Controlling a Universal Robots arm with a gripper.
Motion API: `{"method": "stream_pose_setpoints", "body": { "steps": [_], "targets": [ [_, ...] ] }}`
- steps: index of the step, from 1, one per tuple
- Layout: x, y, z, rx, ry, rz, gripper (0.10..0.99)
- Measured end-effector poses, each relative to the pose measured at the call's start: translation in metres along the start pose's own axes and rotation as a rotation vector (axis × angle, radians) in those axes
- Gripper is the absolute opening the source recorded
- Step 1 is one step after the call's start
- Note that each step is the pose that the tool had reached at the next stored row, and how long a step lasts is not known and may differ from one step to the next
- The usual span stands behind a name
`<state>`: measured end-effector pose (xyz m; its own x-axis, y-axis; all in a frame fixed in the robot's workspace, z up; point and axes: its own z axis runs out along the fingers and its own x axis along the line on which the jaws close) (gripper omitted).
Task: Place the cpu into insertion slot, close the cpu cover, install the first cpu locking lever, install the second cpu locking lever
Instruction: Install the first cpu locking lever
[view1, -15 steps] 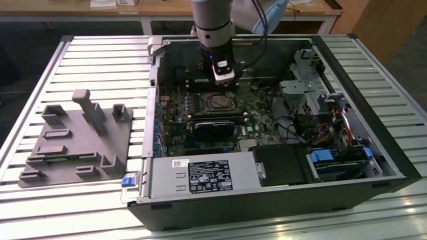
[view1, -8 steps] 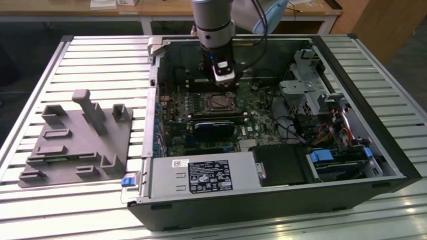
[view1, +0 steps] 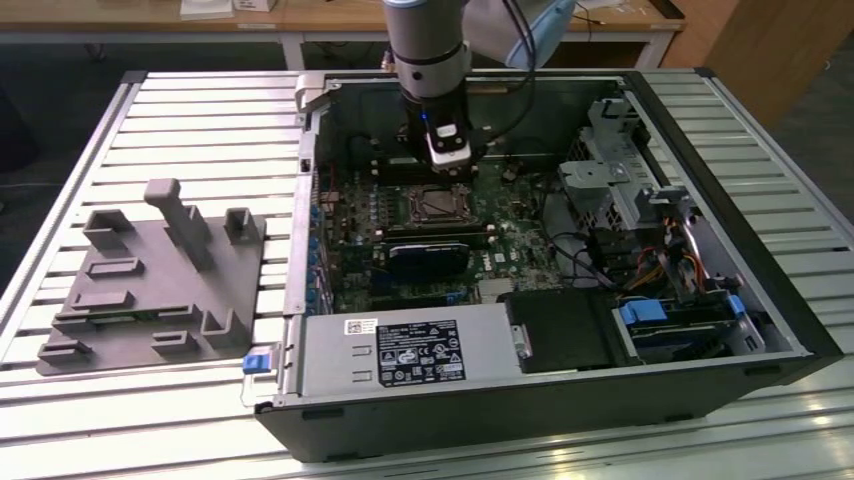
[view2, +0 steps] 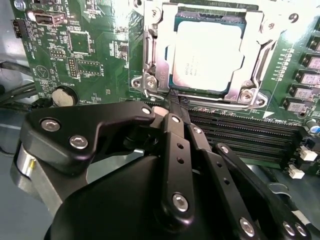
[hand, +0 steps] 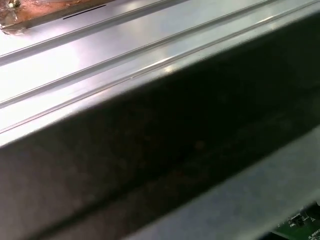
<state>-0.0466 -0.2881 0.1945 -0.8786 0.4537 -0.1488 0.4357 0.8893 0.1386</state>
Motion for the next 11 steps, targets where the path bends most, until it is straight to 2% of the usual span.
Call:
{"method": "stream_pose_setpoints", "body": {
  "steps": [11],
  "targets": [
    [-0.0010, -0.0017, -0.0002, -0.001, 0.0005, 0.000, 0.106]
  ]
}}
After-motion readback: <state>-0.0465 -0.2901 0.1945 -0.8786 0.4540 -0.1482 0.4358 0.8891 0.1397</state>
